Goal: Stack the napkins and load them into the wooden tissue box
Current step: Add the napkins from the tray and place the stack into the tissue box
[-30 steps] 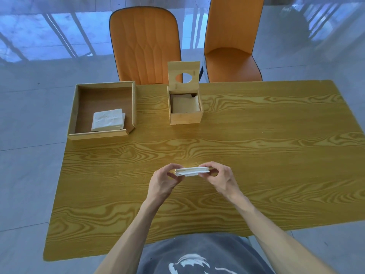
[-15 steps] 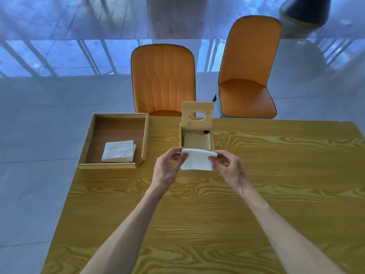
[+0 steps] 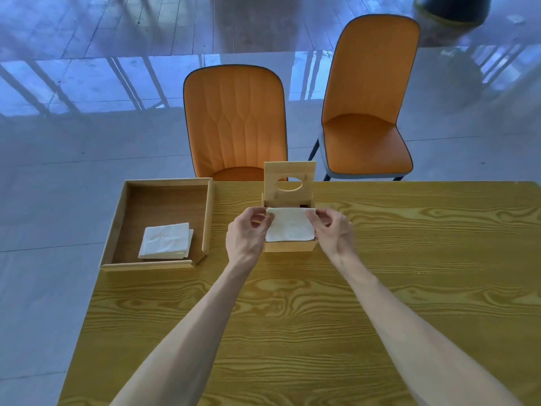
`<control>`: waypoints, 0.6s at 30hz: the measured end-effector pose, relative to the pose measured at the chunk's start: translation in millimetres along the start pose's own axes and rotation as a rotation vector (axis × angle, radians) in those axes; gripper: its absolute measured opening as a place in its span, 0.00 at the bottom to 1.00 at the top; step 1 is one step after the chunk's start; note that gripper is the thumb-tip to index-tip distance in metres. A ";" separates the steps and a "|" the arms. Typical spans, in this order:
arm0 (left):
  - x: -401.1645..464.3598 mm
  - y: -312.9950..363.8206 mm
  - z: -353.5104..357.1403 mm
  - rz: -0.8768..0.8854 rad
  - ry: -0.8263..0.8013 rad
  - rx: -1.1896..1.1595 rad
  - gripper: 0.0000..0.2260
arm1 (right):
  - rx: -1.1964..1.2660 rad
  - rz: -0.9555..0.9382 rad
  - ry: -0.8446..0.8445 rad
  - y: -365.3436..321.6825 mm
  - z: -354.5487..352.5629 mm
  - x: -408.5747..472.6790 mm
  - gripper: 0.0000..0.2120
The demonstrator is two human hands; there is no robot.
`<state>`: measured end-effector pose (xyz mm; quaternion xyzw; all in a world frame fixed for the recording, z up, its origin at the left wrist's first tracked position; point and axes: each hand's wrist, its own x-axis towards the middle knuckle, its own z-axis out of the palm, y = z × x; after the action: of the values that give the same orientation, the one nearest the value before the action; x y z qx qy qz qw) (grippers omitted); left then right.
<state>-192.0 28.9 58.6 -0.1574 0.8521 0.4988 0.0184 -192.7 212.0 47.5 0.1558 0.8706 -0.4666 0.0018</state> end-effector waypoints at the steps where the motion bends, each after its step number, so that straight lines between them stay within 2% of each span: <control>1: 1.1 -0.7 2.2 0.007 0.014 0.026 0.12 | -0.032 -0.006 0.019 0.7 1.5 1.9 0.20; 9: 13.7 -7.9 17.7 -0.019 0.033 0.154 0.12 | -0.170 -0.012 0.062 9.9 15.8 18.6 0.21; 12: 16.1 -10.3 20.9 -0.010 0.041 0.158 0.11 | -0.236 -0.039 0.073 8.9 20.4 21.1 0.17; 15: 17.5 -11.1 24.8 -0.003 0.053 0.166 0.16 | -0.277 -0.055 0.091 8.7 23.2 20.8 0.13; 18: 19.2 -12.3 27.8 -0.027 0.048 0.175 0.20 | -0.286 -0.057 0.092 9.3 25.3 19.6 0.18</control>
<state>-210.2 42.4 30.6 -0.1786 0.8905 0.4181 0.0185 -212.5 201.5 22.7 0.1503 0.9314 -0.3303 -0.0291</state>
